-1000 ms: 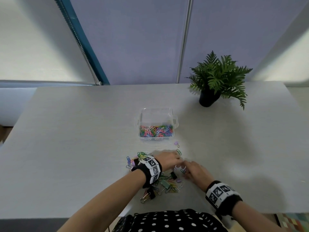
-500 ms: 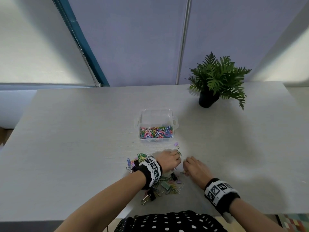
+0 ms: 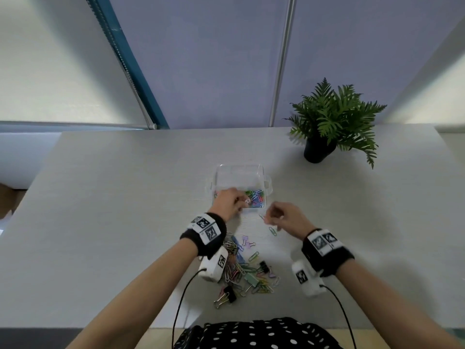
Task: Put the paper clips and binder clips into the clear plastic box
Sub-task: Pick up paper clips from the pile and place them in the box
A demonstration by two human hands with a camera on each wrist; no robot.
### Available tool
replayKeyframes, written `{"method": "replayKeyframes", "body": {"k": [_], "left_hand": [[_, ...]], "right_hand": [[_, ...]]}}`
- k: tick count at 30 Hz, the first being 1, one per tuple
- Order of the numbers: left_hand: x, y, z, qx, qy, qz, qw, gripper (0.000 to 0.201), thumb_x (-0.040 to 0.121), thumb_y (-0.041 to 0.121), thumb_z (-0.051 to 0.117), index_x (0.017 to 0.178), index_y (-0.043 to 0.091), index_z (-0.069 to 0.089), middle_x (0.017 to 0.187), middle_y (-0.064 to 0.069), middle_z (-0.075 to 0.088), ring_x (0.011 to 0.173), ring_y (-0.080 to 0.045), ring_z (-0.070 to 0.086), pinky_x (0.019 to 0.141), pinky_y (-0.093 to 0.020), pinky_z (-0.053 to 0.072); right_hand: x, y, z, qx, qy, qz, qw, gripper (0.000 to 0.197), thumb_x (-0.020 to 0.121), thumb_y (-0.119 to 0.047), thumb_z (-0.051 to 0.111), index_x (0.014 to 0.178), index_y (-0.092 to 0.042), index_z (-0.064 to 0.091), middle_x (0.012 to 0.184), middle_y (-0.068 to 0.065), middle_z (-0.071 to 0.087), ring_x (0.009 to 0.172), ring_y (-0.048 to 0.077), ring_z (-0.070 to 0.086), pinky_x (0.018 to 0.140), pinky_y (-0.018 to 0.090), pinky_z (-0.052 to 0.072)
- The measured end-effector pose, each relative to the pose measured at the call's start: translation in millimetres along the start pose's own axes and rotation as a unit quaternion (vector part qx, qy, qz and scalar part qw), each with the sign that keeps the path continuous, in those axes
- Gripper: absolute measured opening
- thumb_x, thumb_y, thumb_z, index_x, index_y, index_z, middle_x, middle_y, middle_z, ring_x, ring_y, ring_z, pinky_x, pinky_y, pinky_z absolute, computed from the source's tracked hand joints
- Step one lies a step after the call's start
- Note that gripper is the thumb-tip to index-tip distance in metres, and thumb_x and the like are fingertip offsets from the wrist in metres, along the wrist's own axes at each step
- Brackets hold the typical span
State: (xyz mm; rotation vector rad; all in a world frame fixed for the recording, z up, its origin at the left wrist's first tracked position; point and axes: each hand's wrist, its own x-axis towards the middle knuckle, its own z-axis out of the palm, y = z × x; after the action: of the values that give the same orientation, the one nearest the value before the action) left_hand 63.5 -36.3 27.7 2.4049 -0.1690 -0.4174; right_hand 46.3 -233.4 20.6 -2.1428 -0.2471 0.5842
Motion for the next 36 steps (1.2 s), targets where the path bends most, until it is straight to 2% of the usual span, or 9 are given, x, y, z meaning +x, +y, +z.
{"method": "replayKeyframes", "body": {"k": [7, 11, 14, 18, 22, 25, 28, 30, 36], "left_hand": [[24.3, -8.7, -17.4, 0.103, -0.012, -0.011, 0.995, 0.027, 0.092, 0.01, 0.051, 0.115, 0.004, 0.063, 0.114, -0.018, 0.063, 0.105, -0.03, 0.059, 0.092, -0.025, 0.038], [8.5, -15.6, -13.7, 0.137, -0.006, 0.066, 0.988, 0.033, 0.092, 0.005, 0.047, 0.122, 0.009, 0.058, 0.117, -0.014, 0.062, 0.106, -0.029, 0.058, 0.096, -0.034, 0.042], [-19.2, -20.9, -5.4, 0.111, -0.041, 0.127, 0.985, 0.025, 0.092, 0.009, 0.05, 0.111, 0.013, 0.065, 0.114, -0.007, 0.064, 0.103, -0.022, 0.06, 0.096, -0.036, 0.047], [-63.6, -20.0, 15.7, 0.162, -0.185, 0.204, 0.948, 0.021, 0.091, 0.018, 0.052, 0.108, 0.017, 0.064, 0.124, 0.0, 0.057, 0.113, -0.016, 0.053, 0.096, -0.031, 0.047], [-90.5, -31.9, 48.9, 0.245, -0.261, 0.331, 0.873, 0.036, 0.079, 0.016, 0.064, 0.115, 0.02, 0.06, 0.123, -0.009, 0.056, 0.112, -0.027, 0.054, 0.087, -0.037, 0.052], [-95.8, -44.6, 63.0, 0.297, -0.202, 0.33, 0.873, 0.049, 0.073, 0.02, 0.068, 0.119, 0.027, 0.052, 0.119, -0.006, 0.058, 0.106, -0.021, 0.058, 0.085, -0.029, 0.052], [-91.0, -42.9, 67.5, 0.328, -0.144, 0.341, 0.869, 0.036, 0.069, 0.023, 0.067, 0.103, 0.026, 0.057, 0.099, -0.001, 0.065, 0.09, -0.016, 0.064, 0.074, -0.024, 0.054], [-86.9, -39.4, 67.5, 0.346, -0.115, 0.337, 0.868, 0.03, 0.064, 0.029, 0.07, 0.092, 0.023, 0.059, 0.097, -0.003, 0.066, 0.092, -0.018, 0.065, 0.072, -0.024, 0.053], [-81.6, -35.5, 80.2, 0.346, -0.064, 0.325, 0.878, 0.026, 0.061, 0.023, 0.068, 0.086, 0.019, 0.061, 0.091, 0.0, 0.063, 0.087, -0.017, 0.062, 0.074, -0.023, 0.054]], "right_hand": [[64.8, -32.4, 3.2, -0.028, 0.058, 0.0, 0.998, 0.009, 0.082, -0.008, 0.065, 0.087, -0.004, 0.059, 0.08, 0.007, 0.062, 0.075, 0.018, 0.054, 0.062, 0.017, 0.043], [58.6, -30.1, 7.0, -0.113, 0.071, -0.04, 0.99, 0.012, 0.085, -0.003, 0.057, 0.095, 0.002, 0.061, 0.095, 0.017, 0.066, 0.082, 0.021, 0.056, 0.08, 0.031, 0.047], [29.9, -18.4, 10.8, -0.146, 0.093, -0.119, 0.978, 0.011, 0.088, -0.003, 0.051, 0.093, -0.003, 0.061, 0.093, 0.012, 0.065, 0.083, 0.024, 0.059, 0.077, 0.034, 0.049], [-26.1, 13.5, 37.5, -0.238, -0.044, -0.241, 0.94, 0.016, 0.082, -0.012, 0.053, 0.097, -0.014, 0.059, 0.096, 0.004, 0.061, 0.088, 0.019, 0.054, 0.072, 0.032, 0.05], [-56.7, 50.6, 69.0, -0.401, -0.127, -0.274, 0.865, 0.06, 0.053, -0.036, 0.076, 0.106, -0.026, 0.051, 0.11, 0.001, 0.06, 0.101, 0.019, 0.055, 0.075, 0.029, 0.055], [-52.4, 58.6, 68.2, -0.412, -0.059, -0.252, 0.874, 0.054, 0.055, -0.041, 0.074, 0.101, -0.027, 0.05, 0.106, 0.001, 0.061, 0.099, 0.018, 0.055, 0.076, 0.03, 0.055], [-41.5, 58.6, 56.8, -0.326, -0.03, -0.209, 0.922, 0.019, 0.076, -0.037, 0.05, 0.085, -0.02, 0.046, 0.097, 0.007, 0.056, 0.092, 0.015, 0.04, 0.066, 0.033, 0.053], [-36.2, 58.7, 49.7, -0.288, -0.039, -0.175, 0.941, 0.026, 0.076, -0.035, 0.039, 0.083, -0.013, 0.051, 0.099, 0.011, 0.053, 0.093, 0.014, 0.035, 0.068, 0.035, 0.05], [-28.9, 62.0, 37.0, -0.205, -0.002, -0.101, 0.973, 0.008, 0.077, -0.01, 0.065, 0.08, -0.009, 0.058, 0.093, 0.005, 0.053, 0.093, 0.014, 0.042, 0.077, 0.025, 0.041]]}}
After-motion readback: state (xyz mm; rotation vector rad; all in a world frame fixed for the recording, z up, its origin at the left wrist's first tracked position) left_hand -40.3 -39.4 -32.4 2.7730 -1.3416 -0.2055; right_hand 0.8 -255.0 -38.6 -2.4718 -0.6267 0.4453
